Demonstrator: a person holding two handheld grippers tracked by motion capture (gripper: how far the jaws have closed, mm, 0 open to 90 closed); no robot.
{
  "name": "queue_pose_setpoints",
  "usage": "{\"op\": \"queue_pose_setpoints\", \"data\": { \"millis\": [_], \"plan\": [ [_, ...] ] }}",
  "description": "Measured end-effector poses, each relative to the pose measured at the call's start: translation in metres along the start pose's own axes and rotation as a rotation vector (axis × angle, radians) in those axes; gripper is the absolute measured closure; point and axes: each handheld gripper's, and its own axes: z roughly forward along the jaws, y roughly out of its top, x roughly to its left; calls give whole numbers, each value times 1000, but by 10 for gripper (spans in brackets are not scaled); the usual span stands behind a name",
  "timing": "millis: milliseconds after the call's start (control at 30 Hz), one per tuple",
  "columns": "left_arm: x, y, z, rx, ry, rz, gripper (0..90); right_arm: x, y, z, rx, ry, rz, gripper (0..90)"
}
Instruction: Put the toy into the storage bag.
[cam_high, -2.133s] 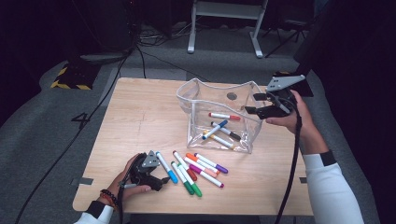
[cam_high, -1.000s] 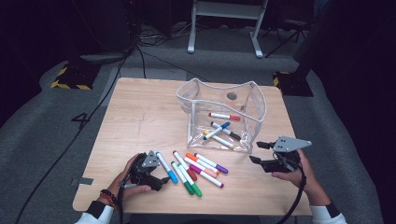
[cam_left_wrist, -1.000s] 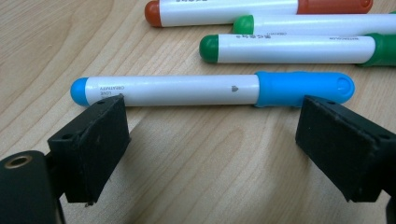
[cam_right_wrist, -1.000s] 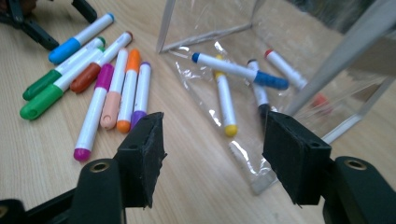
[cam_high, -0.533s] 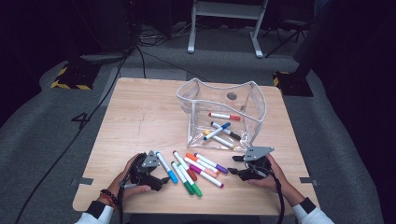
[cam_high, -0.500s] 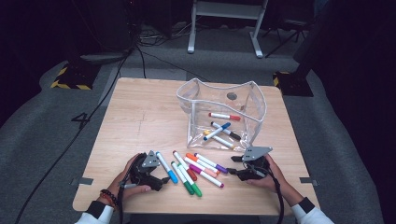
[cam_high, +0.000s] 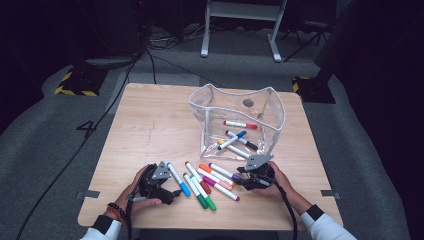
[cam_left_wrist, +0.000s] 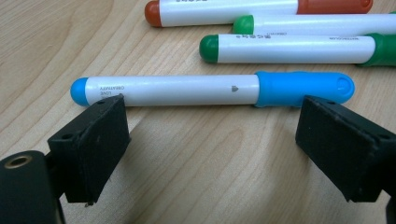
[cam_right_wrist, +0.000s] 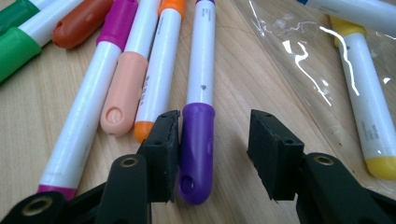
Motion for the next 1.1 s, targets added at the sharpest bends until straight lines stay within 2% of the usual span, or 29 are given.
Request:
{"op": "queue_pose_setpoints", "data": {
  "millis": [100,233,333,500,633,833,1100],
  "plan": [
    [0,0,0,0,-1,1,101,-4,0,2,-9,16,22,575],
    [0,0,0,1,0,1,101,-7,-2,1,-17,30,40,679],
    [0,0,0,0,0,0,100,-10,-3,0,-21,20,64,745],
    [0,0,0,1,-1,2,101,-11,-4,-2,-17,-11,60,750],
    [0,0,0,0,1,-2,101,-15,-8,-4,-22,0,76,751],
    [0,0,0,0,0,0,100,-16,-9,-12,-28,-8,56,751],
    [0,0,0,1,2,-1,101,-15,-3,-31,-67,-2,36,751]
  ]
}}
